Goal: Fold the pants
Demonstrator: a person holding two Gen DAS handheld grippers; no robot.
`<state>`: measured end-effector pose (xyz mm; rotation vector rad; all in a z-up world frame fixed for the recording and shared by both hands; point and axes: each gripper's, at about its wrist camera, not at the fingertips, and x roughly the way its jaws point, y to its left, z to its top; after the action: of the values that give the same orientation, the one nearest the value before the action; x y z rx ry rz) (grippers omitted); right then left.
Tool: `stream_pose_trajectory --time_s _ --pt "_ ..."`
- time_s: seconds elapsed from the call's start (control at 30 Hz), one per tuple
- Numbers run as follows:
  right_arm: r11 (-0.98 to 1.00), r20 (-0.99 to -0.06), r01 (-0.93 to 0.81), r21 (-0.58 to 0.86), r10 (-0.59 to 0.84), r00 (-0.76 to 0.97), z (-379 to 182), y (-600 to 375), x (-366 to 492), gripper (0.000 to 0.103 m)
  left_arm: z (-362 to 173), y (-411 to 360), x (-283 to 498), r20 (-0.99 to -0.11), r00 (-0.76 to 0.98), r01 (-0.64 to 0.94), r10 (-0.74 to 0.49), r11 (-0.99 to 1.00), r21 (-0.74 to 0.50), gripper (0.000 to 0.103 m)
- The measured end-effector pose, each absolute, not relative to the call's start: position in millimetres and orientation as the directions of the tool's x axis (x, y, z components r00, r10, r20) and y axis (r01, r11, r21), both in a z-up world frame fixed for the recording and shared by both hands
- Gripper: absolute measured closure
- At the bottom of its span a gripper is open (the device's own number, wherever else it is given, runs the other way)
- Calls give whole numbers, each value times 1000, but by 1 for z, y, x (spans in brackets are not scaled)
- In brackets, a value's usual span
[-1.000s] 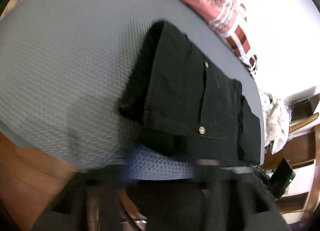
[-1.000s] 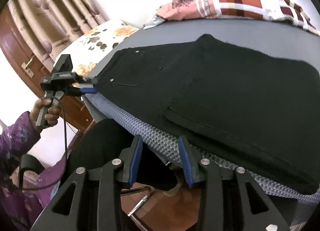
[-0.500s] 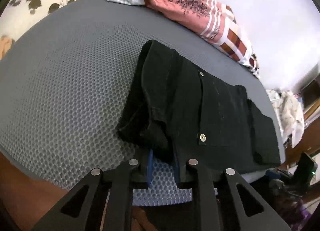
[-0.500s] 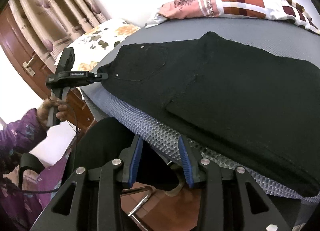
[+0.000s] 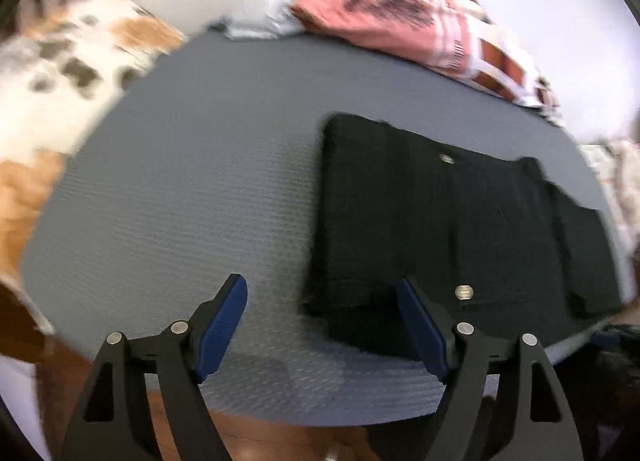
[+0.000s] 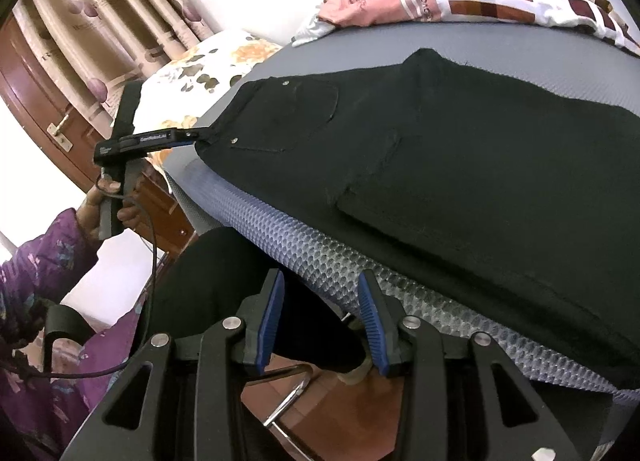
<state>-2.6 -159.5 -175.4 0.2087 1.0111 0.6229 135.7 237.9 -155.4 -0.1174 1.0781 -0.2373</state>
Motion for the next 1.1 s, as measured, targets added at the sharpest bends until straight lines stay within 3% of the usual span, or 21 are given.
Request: stream_pose_trajectory --time_s 0.07,0.2,0.27,0.43,0.73,0.8,0.83,0.87,0.97,1.1 --pt "809 -728 -393 437 575 374 -175 -158 -4 65 -172 240 154 -844 347 151 -408 913 -379 22" --pt "808 -725 -393 439 578 376 -173 -158 -4 65 -178 249 178 -799 281 154 -532 847 -509 26" --pt "807 -720 -386 448 581 379 -173 -159 -3 65 -182 256 187 -789 256 117 -558 828 -548 63" --pt "801 -704 -361 478 595 387 -174 -165 -1 65 -180 261 182 -773 282 76 -569 816 -573 72" --pt "781 -651 -344 522 625 432 -156 -181 8 65 -97 231 155 -678 400 150 -617 773 -616 79" --pt "768 -626 -354 533 640 445 -149 -183 11 65 -75 212 149 -644 394 188 -656 743 -642 82" --pt "759 -612 -361 541 650 451 -145 -184 11 65 -62 197 146 -611 387 220 -690 713 -666 97" --pt "748 -594 -366 553 663 456 -141 -186 12 65 -51 177 144 -575 357 256 -736 669 -698 98" --pt "687 -520 -339 643 716 466 -138 -198 21 62 -38 105 137 -606 309 339 -733 680 -650 98" --pt "591 -439 -270 760 774 456 -143 -211 39 57 -64 62 135 -489 186 338 -852 523 -782 97"
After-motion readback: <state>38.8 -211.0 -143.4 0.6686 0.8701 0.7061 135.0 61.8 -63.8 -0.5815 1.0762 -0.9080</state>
